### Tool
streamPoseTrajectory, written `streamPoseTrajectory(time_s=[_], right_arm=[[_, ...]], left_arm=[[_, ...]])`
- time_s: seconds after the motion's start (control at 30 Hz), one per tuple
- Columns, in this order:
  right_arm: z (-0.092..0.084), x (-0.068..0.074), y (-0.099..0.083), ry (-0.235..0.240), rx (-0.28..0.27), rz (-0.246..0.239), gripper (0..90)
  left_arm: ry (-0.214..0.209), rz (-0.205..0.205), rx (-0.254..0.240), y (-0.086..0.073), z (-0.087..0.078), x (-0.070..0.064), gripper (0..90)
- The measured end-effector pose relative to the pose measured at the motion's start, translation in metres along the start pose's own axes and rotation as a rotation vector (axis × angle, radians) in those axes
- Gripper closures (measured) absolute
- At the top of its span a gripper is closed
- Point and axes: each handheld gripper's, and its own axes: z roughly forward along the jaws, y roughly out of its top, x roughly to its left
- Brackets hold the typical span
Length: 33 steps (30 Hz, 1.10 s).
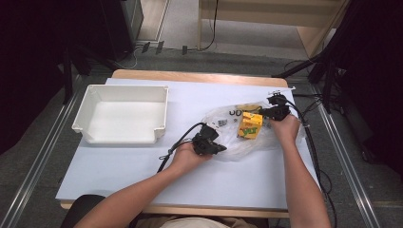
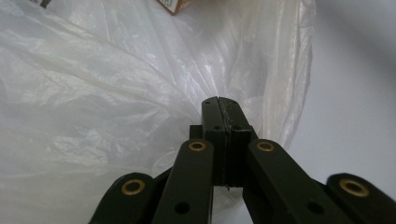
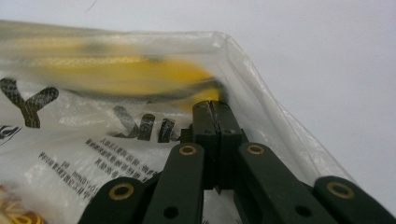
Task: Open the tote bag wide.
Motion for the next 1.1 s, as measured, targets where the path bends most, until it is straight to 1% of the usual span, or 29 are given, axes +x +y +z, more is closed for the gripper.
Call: streamPoseTrajectory(time_s=[0.03, 0.1, 0.13, 0.2, 0.23, 0.27, 0.3, 0.37, 0.43, 0.5, 0.57, 0.6, 0.63, 0.7, 0.73, 0.77, 0.8, 0.9, 0.93, 0.97, 1.0, 1.1], right_arm=[[0.001, 0.0, 0.001, -0.005, -0.002, 0.004, 90.0], [0.002, -0.002, 0.003, -0.009, -0.007, 0.013, 90.0], [0.003, -0.003, 0.003, -0.006, -0.007, 0.021, 90.0], [0.004, -0.005, 0.004, -0.002, -0.011, 0.032, 90.0], [0.004, -0.005, 0.005, -0.009, -0.011, 0.041, 90.0], [0.004, -0.005, 0.006, -0.033, -0.012, 0.04, 90.0], [0.004, -0.004, 0.006, -0.045, -0.011, 0.038, 90.0], [0.004, -0.002, 0.008, -0.055, 0.0, 0.041, 90.0], [0.002, 0.0, 0.009, -0.04, 0.021, 0.048, 90.0], [-0.005, 0.003, 0.009, -0.017, 0.012, 0.042, 90.0], [-0.013, 0.007, 0.009, 0.005, -0.002, 0.028, 90.0], [-0.018, 0.009, 0.009, 0.014, -0.005, 0.023, 90.0], [-0.023, 0.011, 0.008, 0.019, -0.012, 0.012, 90.0], [-0.033, 0.014, 0.007, 0.03, -0.026, 0.0, 90.0], [-0.033, 0.014, 0.007, 0.03, -0.026, 0.0, 90.0], [-0.044, 0.017, 0.004, 0.043, -0.035, -0.016, 90.0], [-0.048, 0.018, 0.003, 0.045, -0.032, -0.016, 90.0], [-0.061, 0.024, -0.003, 0.067, -0.041, -0.035, 90.0], [-0.061, 0.024, -0.003, 0.067, -0.041, -0.035, 90.0], [-0.069, 0.028, -0.009, 0.081, -0.054, -0.041, 90.0], [-0.069, 0.028, -0.009, 0.081, -0.054, -0.041, 90.0], [-0.078, 0.031, -0.018, 0.095, -0.062, -0.051, 90.0]], left_arm=[[-0.005, 0.001, 0.0, -0.001, 0.0, -0.001, 90.0], [-0.009, 0.021, 0.022, -0.003, -0.002, -0.004, 90.0], [-0.01, 0.024, 0.022, -0.004, -0.003, -0.006, 90.0], [-0.014, 0.023, 0.027, -0.005, -0.003, -0.007, 90.0], [-0.02, 0.025, 0.028, -0.008, -0.005, -0.007, 90.0], [-0.02, 0.025, 0.028, -0.008, -0.005, -0.007, 90.0], [-0.026, 0.022, 0.026, -0.008, -0.006, -0.006, 90.0], [-0.029, 0.012, 0.023, -0.007, -0.006, -0.005, 90.0], [-0.026, 0.009, 0.02, -0.006, -0.007, -0.005, 90.0], [-0.033, 0.007, 0.007, -0.002, -0.009, -0.004, 90.0], [-0.031, 0.004, -0.003, 0.002, -0.012, -0.003, 90.0], [-0.031, 0.004, -0.003, 0.002, -0.012, -0.003, 90.0], [-0.029, 0.002, -0.014, 0.008, -0.016, -0.003, 90.0], [-0.025, 0.003, -0.033, 0.014, -0.02, -0.002, 90.0], [-0.025, 0.003, -0.033, 0.014, -0.02, -0.002, 90.0], [-0.021, 0.003, -0.042, 0.021, -0.026, 0.0, 90.0], [-0.02, 0.004, -0.054, 0.025, -0.029, 0.001, 90.0], [-0.013, 0.01, -0.065, 0.037, -0.038, 0.004, 90.0], [-0.013, 0.01, -0.065, 0.037, -0.038, 0.004, 90.0], [-0.002, 0.013, -0.074, 0.044, -0.042, 0.006, 90.0], [-0.002, 0.013, -0.074, 0.044, -0.042, 0.006, 90.0], [0.012, 0.011, -0.081, 0.056, -0.044, 0.012, 90.0]])
